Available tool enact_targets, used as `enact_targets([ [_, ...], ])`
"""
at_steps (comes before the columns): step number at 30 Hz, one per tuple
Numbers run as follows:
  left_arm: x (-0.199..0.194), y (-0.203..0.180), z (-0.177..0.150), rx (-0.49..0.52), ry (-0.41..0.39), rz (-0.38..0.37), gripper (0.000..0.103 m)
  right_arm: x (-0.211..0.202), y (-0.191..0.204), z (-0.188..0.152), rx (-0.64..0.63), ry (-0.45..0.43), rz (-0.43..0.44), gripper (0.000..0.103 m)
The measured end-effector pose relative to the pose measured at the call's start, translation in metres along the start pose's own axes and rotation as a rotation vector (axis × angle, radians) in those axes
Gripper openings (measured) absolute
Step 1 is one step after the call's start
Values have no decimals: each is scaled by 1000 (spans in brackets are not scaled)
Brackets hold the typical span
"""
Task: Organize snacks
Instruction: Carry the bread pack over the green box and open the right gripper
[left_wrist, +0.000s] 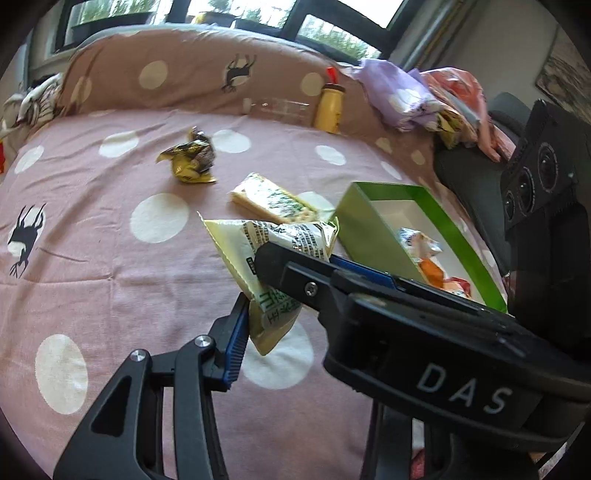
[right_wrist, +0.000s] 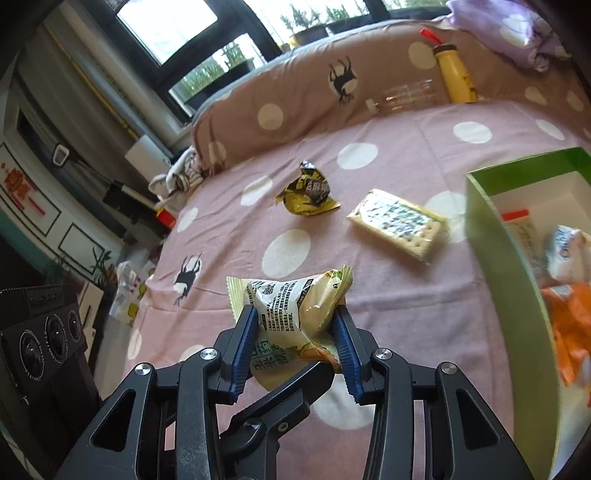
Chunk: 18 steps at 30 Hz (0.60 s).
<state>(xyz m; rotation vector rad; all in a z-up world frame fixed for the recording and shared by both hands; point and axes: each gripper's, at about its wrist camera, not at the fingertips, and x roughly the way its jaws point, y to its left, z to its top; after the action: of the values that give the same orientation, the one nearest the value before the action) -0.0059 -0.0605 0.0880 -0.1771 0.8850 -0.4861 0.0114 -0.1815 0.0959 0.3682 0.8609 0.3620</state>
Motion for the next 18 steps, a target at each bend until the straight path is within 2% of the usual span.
enact_targets([
  [6, -9, -43, 7, 71, -62, -48, 42, -48, -16, 8, 9, -94, -11, 45],
  [12, 4, -94, 21, 165, -85, -100, 42, -92, -61, 14, 93, -203, -19, 45],
  [18, 33, -138, 27, 258, -52, -177, 41, -118, -109, 13, 223, -263, -60, 45],
])
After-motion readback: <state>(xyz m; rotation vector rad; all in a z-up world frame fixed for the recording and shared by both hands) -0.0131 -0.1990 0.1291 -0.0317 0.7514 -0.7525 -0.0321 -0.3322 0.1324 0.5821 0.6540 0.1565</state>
